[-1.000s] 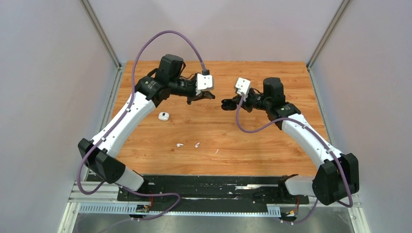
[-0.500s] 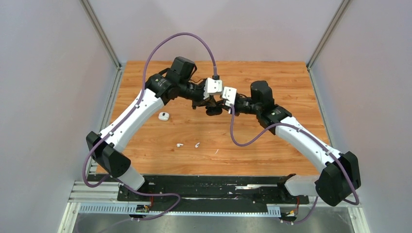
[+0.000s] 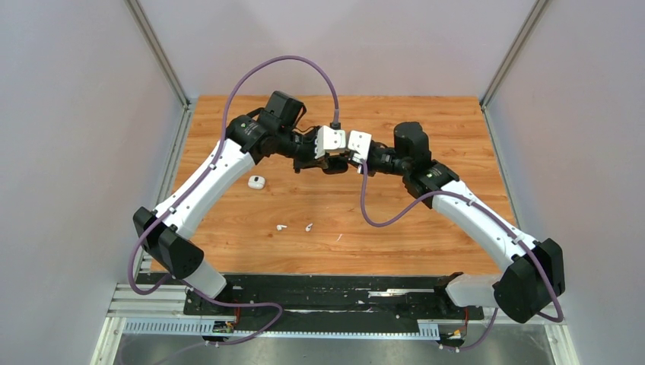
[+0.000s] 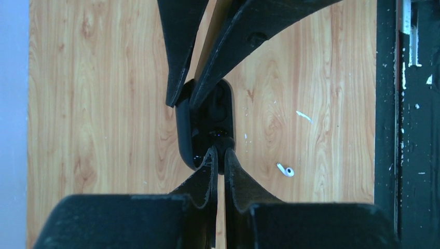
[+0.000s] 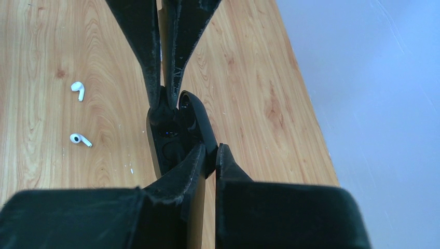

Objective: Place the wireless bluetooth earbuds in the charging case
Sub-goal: Place the earbud in the charging case.

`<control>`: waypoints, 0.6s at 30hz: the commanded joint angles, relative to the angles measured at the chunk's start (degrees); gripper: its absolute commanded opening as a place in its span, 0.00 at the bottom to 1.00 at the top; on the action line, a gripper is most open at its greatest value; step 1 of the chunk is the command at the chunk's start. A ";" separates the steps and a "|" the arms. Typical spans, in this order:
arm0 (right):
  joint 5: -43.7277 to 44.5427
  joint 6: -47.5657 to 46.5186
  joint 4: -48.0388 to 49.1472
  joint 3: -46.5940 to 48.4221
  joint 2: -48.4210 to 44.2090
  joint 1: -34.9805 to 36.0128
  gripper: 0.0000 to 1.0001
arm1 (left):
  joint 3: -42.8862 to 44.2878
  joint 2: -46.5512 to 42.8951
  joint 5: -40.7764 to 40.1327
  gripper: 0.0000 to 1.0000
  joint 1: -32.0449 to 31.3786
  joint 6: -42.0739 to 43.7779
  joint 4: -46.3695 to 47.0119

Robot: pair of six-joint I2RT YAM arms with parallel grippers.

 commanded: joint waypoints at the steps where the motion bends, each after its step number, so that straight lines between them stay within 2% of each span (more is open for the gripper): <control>1: -0.48 -1.29 0.23 2.55 -0.51 1.08 0.00 | -0.08 -2.41 -2.12 0.00 0.06 -1.20 2.48; 18: -0.51 2.26 2.39 3.49 -0.28 1.56 0.00 | -1.48 -1.44 0.39 0.00 -0.03 -1.77 3.10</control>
